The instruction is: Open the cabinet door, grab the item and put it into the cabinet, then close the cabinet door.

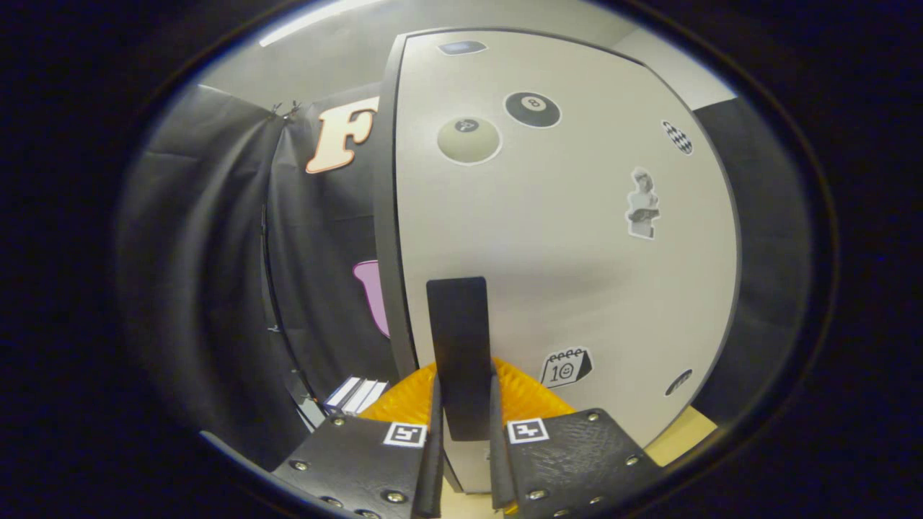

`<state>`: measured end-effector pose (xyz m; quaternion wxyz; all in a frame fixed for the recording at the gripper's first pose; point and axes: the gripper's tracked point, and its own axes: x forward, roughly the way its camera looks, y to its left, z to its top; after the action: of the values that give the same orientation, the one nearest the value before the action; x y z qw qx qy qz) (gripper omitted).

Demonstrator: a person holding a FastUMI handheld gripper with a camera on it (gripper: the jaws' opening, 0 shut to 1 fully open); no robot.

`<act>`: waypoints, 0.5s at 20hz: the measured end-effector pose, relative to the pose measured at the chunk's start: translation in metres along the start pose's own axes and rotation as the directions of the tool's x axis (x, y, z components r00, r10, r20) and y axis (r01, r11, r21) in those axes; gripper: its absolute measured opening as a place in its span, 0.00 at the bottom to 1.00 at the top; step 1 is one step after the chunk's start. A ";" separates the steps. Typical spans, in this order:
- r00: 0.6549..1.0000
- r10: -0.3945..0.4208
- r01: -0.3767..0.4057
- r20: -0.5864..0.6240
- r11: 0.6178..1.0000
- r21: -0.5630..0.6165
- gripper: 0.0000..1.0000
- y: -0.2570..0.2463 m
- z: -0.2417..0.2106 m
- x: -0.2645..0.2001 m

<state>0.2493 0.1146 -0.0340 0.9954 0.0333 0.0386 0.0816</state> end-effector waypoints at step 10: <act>0.999 -0.016 0.015 0.029 0.999 0.040 0.16 -0.011 0.006 -0.067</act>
<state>0.1853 0.0924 -0.0238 0.9956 0.0539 0.0258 0.0725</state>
